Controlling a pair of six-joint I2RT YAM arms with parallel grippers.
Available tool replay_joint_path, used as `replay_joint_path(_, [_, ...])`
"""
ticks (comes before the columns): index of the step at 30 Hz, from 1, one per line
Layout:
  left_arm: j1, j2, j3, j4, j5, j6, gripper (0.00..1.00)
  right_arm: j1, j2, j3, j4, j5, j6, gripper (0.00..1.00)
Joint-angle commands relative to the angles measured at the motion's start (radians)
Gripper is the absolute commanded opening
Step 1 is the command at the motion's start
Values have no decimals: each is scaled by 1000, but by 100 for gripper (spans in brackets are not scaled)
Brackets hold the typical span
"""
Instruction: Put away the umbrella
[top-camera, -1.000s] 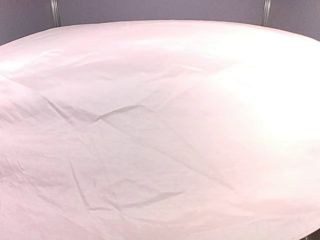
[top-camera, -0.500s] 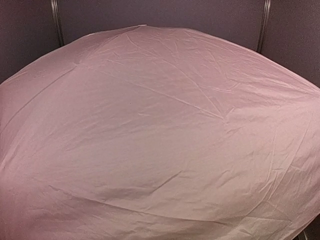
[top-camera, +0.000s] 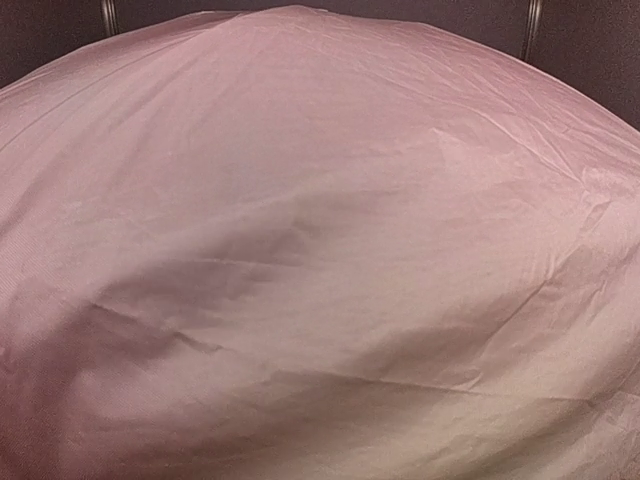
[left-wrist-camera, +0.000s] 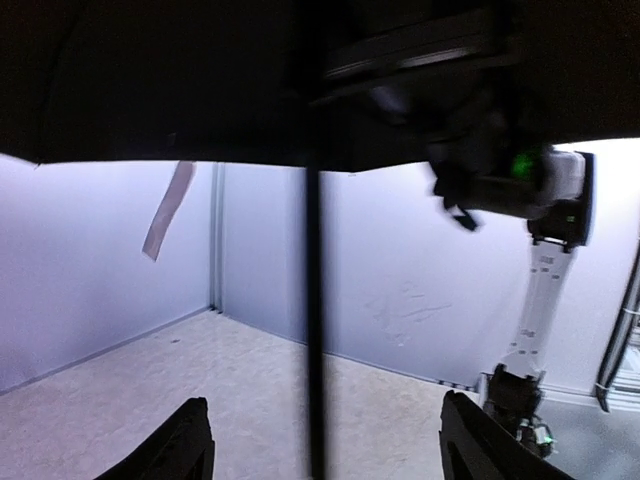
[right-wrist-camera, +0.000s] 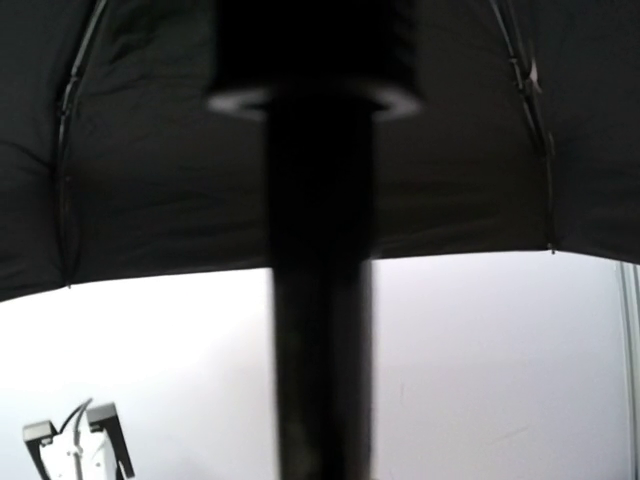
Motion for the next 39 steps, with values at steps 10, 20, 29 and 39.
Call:
replay_joint_path(10, [149,39,-54,22,333,5,68,-3,-62,39,27,-34,16,0])
replay_joint_path(20, [148,119,-56,132,468,-147,0,-5,-73,18,27,-6,-5,0])
replay_joint_path(29, [100,113,36,38,173,-297,0,-7,-75,-151,308,304,-128,49])
replay_joint_path(39, [-36,168,95,-42,-172,-142,0,-21,66,-64,453,419,-229,66])
